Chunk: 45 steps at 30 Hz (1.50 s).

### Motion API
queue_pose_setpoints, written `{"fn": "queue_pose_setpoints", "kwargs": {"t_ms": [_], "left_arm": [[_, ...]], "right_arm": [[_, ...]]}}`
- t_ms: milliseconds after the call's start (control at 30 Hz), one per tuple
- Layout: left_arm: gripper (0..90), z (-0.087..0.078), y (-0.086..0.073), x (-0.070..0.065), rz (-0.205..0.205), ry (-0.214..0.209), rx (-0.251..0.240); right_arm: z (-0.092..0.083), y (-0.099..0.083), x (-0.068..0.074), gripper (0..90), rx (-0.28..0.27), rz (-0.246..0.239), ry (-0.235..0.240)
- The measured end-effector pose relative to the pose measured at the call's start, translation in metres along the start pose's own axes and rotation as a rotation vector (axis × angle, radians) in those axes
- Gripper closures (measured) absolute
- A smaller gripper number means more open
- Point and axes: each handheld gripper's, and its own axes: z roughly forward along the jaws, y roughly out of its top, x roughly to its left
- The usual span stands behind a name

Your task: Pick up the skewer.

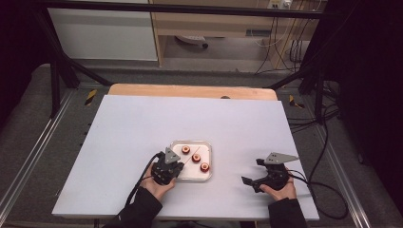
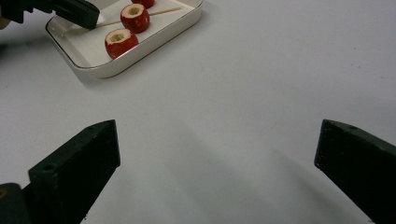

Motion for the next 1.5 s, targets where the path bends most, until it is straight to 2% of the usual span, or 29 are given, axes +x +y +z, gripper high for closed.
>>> {"fn": "queue_pose_setpoints", "kwargs": {"t_ms": [400,600,800,1000,1067,1100,1300,1433,1467,1500], "left_arm": [[88.5,-0.017,0.005,0.008,-0.003,-0.025,-0.068],[88.5,-0.025,0.008,0.012,0.016,-0.040,-0.080],[88.5,-0.029,0.011,0.013,0.030,-0.072,-0.070],[88.5,-0.034,0.016,0.014,0.063,-0.093,-0.060],[88.5,-0.036,0.017,0.015,0.073,-0.099,-0.056],[88.5,-0.038,0.018,0.016,0.073,-0.105,-0.056],[88.5,-0.041,0.021,0.017,0.106,-0.132,-0.039],[88.5,-0.042,0.025,0.016,0.142,-0.140,-0.016],[88.5,-0.043,0.027,0.015,0.151,-0.141,-0.014],[88.5,-0.043,0.028,0.014,0.159,-0.144,-0.011]], "right_arm": [[0.001,0.000,0.000,0.7,0.000,-0.004,-0.002],[0.001,0.000,0.001,0.5,-0.003,-0.009,0.000],[0.002,0.003,0.004,0.5,0.005,-0.027,-0.024],[0.006,0.010,0.012,0.5,0.034,-0.084,-0.054],[0.009,0.015,0.017,0.5,0.060,-0.131,-0.075],[0.009,0.015,0.017,0.5,0.060,-0.131,-0.075],[0.015,0.027,0.031,1.1,0.098,-0.236,-0.117],[0.020,0.036,0.040,1.7,0.100,-0.298,-0.132],[0.021,0.041,0.045,2.1,0.101,-0.328,-0.138],[0.021,0.041,0.045,2.1,0.101,-0.328,-0.138]]}}
